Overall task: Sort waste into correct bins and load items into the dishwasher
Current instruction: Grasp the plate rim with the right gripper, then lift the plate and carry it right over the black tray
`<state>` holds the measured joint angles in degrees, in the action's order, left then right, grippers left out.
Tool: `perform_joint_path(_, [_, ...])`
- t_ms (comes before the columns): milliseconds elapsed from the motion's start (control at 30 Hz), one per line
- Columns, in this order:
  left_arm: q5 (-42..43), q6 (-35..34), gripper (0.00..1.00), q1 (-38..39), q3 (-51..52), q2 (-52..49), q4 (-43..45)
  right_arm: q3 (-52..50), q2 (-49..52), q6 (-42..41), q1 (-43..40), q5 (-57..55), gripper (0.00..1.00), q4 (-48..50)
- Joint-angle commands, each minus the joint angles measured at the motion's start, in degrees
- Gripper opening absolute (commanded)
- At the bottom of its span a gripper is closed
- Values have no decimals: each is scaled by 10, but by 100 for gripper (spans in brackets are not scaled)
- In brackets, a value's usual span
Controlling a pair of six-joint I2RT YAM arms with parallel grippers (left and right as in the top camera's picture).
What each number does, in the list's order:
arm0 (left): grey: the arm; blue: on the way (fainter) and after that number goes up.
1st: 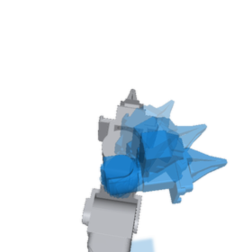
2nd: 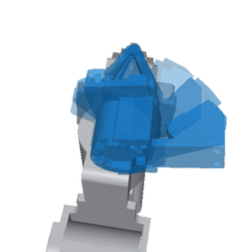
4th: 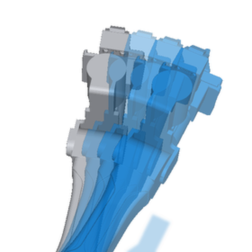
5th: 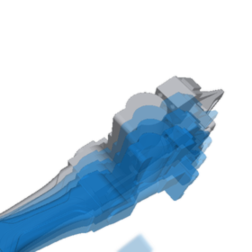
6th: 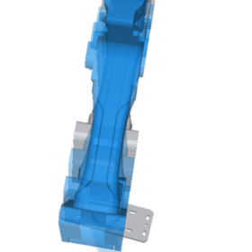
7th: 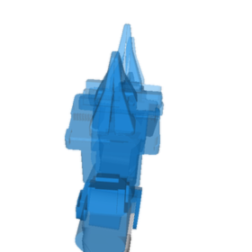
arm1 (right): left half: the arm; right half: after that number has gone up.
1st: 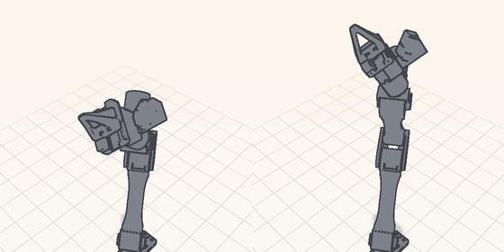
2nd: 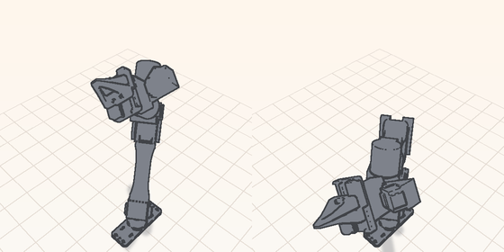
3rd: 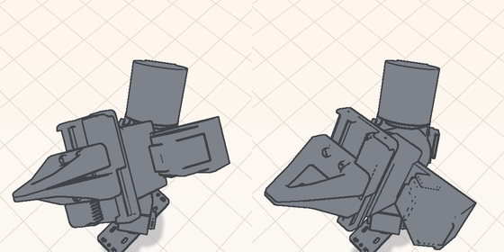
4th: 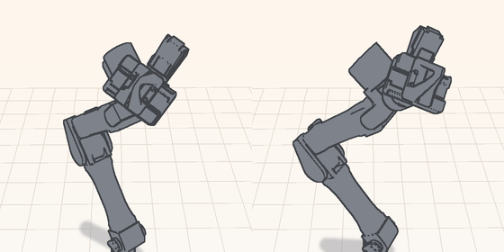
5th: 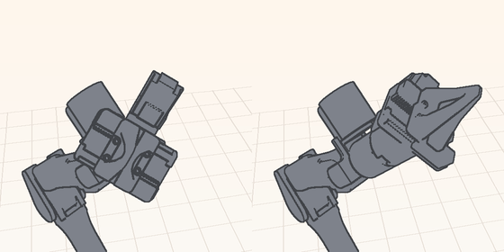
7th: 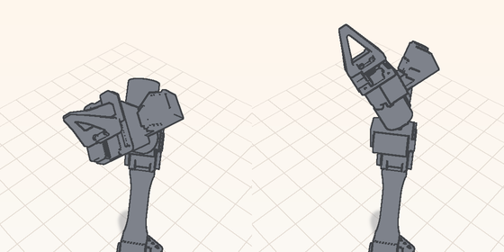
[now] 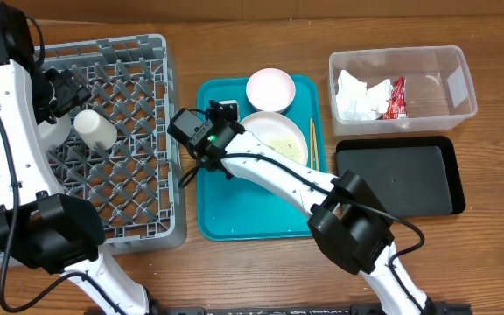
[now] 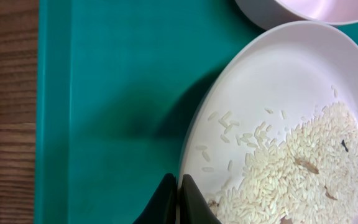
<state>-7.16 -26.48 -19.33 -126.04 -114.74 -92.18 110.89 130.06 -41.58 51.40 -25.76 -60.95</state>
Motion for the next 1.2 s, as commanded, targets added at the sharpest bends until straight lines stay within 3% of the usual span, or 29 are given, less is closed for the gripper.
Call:
perform_joint_path(0, [-9, -5, 100, 2, 2, 15, -1, 17, 5, 13, 0, -18, 4, -5])
perform_joint_path(733, [-9, -5, 100, 2, 2, 15, -1, 18, 5, 28, 0, -53, 4, -52])
perform_joint_path(1167, [-9, -5, 100, 2, 2, 15, -1, 88, 5, 41, 0, -79, 4, -115])
